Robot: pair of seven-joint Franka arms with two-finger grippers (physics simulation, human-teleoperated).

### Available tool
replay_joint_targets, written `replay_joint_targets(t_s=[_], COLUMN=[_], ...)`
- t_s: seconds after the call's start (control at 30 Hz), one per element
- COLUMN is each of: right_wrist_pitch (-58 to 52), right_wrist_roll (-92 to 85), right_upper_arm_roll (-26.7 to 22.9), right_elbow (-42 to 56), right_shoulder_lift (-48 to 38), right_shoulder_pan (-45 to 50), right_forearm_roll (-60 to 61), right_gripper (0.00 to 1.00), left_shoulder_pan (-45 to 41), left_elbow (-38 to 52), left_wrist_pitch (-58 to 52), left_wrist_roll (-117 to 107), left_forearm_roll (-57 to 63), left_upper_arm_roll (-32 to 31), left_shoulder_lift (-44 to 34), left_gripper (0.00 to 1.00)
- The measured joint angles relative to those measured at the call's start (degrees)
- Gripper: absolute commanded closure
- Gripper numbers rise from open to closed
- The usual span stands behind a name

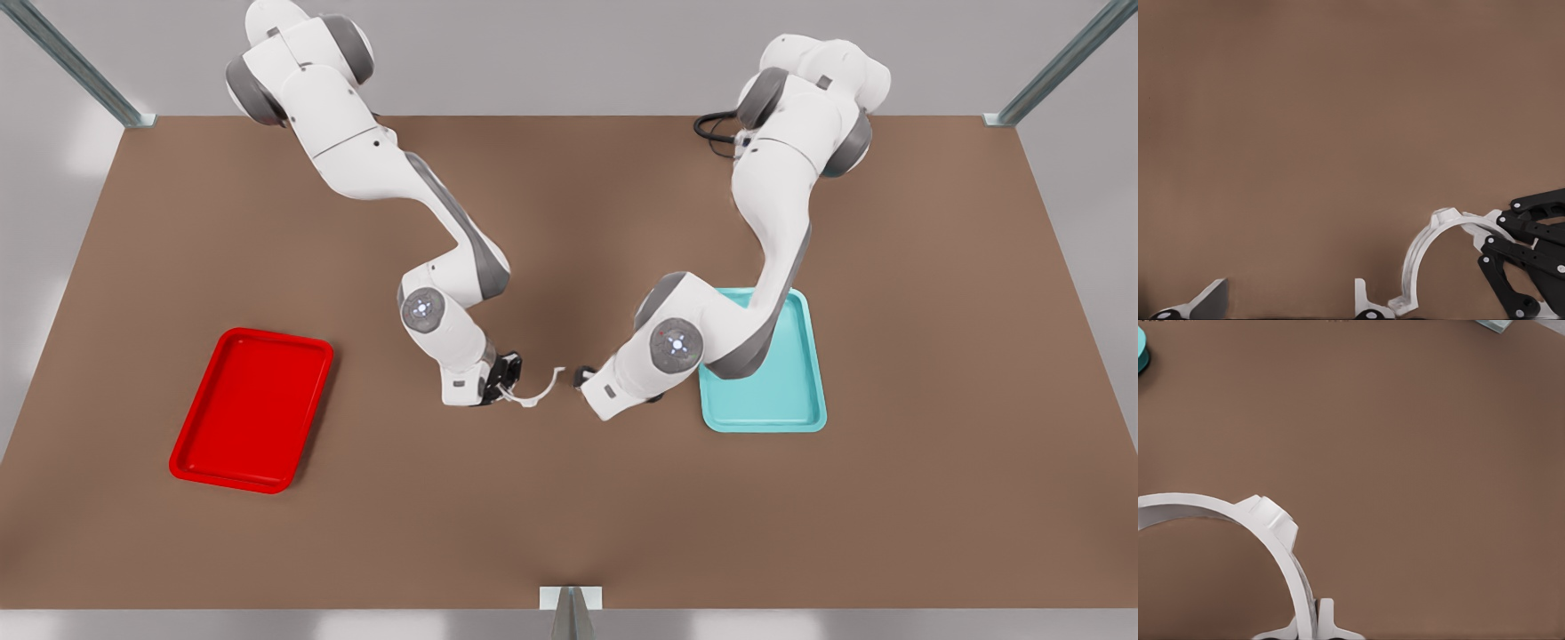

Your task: Take the drainage pipe clamp from the left arm, pass it to the right arm, and place it in the plate on the right side

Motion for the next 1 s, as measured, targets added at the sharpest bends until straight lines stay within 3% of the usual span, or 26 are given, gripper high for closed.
replay_joint_targets(t_s=[0.17,0.23,0.27,0.37,0.5,0.8,0.83,1.0], right_wrist_pitch=[-0.3,-1.38,-2.21,-5.0,-9.2,-15.53,-15.82,-16.6], right_wrist_roll=[0.02,-0.16,-0.38,-1.61,-4.7,-11.75,-12.41,-13.68], right_upper_arm_roll=[-0.66,-0.73,-0.76,-0.8,-1.41,-3.92,-3.92,-3.92], right_elbow=[-1.98,-3.12,-3.57,-5.09,-4.84,-5.34,-5.36,-5.11], right_shoulder_lift=[-0.31,-1.21,-1.58,-2.71,-2.79,0.65,1.07,1.24], right_shoulder_pan=[-3.84,-8.04,-10.49,-19.36,-30.6,-41.41,-41.63,-41.82], right_forearm_roll=[-0.85,-2.02,-2.56,-5.61,-10.53,-18.5,-18.85,-21.99], right_gripper=[0.79,0.79,0.79,0.79,0.79,0.79,0.0,0.0], left_shoulder_pan=[19.09,18.51,18.1,17.98,17.69,20.49,20.57,20.62], left_elbow=[-1.1,-18.34,-20.87,-20.96,-14.54,-13.67,-13.47,-13.2], left_wrist_pitch=[-16.83,-18.49,-19.32,-21.1,-25.21,-28.96,-29.34,-31.03], left_wrist_roll=[0.49,2.36,3.33,6.0,8.75,12.42,12.73,13.99], left_forearm_roll=[1.57,2.16,2.27,1.93,0.58,-1.67,-1.68,-1.9], left_upper_arm_roll=[0.19,5.66,6.93,8.09,8.19,8.24,8.19,8.17], left_shoulder_lift=[-13.24,-26.17,-28.03,-27.93,-24.85,-24.46,-24.47,-24.54], left_gripper=[0.0,0.0,0.0,0.0,0.0,0.0,0.0,0.0])
